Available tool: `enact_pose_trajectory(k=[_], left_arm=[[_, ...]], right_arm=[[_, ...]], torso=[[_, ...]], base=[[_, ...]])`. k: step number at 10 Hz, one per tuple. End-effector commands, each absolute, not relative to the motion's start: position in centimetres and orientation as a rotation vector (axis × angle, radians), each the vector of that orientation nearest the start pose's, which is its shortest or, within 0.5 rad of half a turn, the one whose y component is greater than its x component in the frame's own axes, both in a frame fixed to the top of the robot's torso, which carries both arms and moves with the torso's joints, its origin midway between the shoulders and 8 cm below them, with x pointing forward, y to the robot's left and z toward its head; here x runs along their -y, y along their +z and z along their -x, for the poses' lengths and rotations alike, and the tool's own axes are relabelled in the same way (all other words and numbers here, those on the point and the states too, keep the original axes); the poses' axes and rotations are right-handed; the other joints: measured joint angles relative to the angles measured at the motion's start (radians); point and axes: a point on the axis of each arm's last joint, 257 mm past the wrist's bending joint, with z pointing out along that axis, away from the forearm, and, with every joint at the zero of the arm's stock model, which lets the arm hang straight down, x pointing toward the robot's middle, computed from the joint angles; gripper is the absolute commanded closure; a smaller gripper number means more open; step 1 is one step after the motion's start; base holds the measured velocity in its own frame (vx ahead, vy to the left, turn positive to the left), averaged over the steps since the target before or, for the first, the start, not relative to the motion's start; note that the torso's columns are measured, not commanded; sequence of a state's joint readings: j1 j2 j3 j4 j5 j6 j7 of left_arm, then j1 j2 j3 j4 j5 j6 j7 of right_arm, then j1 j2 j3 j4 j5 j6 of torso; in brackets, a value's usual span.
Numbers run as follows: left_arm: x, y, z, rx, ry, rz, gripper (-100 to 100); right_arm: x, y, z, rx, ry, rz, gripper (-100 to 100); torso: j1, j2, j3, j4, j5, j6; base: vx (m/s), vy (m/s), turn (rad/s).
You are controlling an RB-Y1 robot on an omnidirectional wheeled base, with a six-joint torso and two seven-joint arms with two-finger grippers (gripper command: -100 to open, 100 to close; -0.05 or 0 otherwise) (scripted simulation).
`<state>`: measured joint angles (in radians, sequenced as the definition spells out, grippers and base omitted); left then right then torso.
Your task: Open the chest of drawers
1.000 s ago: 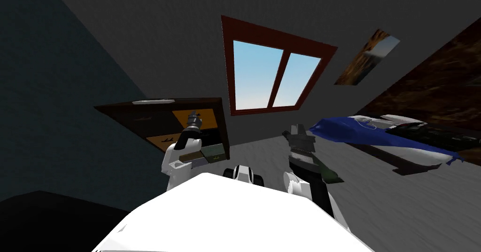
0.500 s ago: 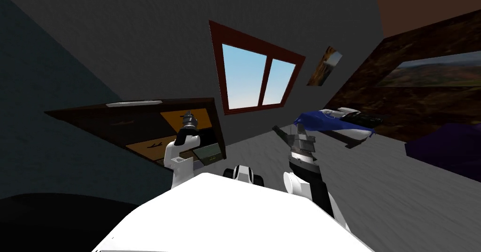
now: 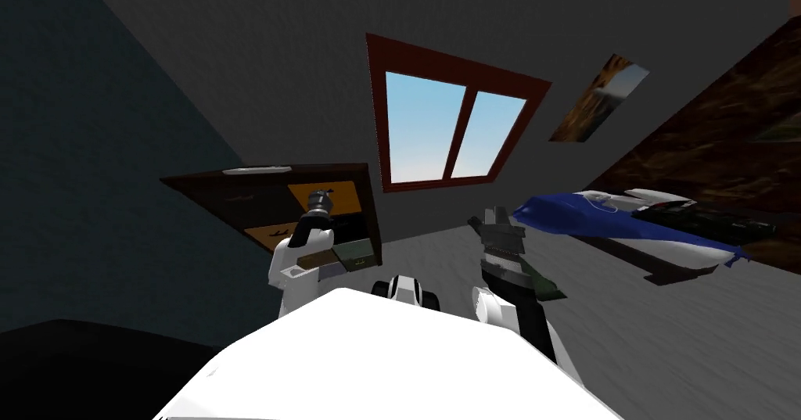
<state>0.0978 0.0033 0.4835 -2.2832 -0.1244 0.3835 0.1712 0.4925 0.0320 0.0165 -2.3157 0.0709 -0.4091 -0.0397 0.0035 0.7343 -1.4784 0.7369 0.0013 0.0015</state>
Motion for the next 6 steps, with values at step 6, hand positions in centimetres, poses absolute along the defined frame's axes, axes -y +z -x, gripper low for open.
enact_pose_trajectory(k=[6], left_arm=[[-38.4, -0.7, -41.3, -0.814, -1.062, 1.111, 100]], right_arm=[[27.1, 2.5, -35.4, -0.647, 1.299, -0.695, 0]], torso=[[0.002, 0.003, 0.002, 0.0, 0.001, -0.003]], base=[[0.104, -0.002, 0.29]])
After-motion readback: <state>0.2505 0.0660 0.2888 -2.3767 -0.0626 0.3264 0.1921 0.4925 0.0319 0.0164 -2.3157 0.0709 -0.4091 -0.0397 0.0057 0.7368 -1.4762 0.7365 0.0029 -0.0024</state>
